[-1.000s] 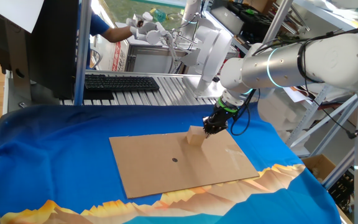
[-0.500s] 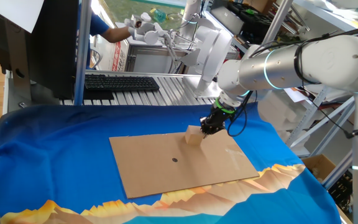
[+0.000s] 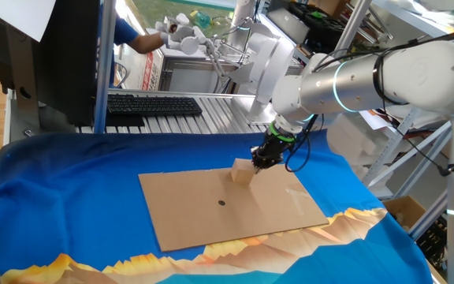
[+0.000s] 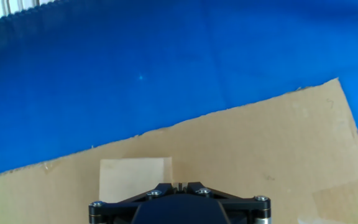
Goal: Use the gripper to push the small block from left to right
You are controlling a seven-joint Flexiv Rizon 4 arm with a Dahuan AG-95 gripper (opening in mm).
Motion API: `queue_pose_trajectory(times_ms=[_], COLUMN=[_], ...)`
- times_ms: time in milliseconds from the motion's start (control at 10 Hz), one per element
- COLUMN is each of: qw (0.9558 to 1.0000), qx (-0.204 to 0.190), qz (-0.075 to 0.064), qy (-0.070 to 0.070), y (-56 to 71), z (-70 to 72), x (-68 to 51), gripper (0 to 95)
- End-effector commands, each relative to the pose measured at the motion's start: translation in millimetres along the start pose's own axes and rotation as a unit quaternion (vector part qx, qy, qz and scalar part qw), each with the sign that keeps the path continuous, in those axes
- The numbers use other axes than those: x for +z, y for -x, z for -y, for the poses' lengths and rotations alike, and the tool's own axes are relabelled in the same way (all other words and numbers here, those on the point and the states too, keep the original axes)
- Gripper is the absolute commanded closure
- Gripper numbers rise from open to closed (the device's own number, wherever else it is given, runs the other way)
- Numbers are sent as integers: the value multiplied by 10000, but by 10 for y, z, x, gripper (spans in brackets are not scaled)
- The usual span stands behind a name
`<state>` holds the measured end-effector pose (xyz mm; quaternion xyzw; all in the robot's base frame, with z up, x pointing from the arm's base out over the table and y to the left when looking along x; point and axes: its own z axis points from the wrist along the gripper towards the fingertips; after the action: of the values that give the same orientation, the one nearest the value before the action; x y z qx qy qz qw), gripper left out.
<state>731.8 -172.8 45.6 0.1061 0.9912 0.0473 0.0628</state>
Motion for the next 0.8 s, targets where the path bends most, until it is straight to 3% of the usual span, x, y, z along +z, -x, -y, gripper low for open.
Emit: queue_pose_trajectory(times_ms=[100, 800], qw=[10000, 9997], qx=[34, 246], qz=[26, 79], qy=[-8, -35], y=[10, -25], z=[-34, -255], x=[5, 62], gripper=[950, 950])
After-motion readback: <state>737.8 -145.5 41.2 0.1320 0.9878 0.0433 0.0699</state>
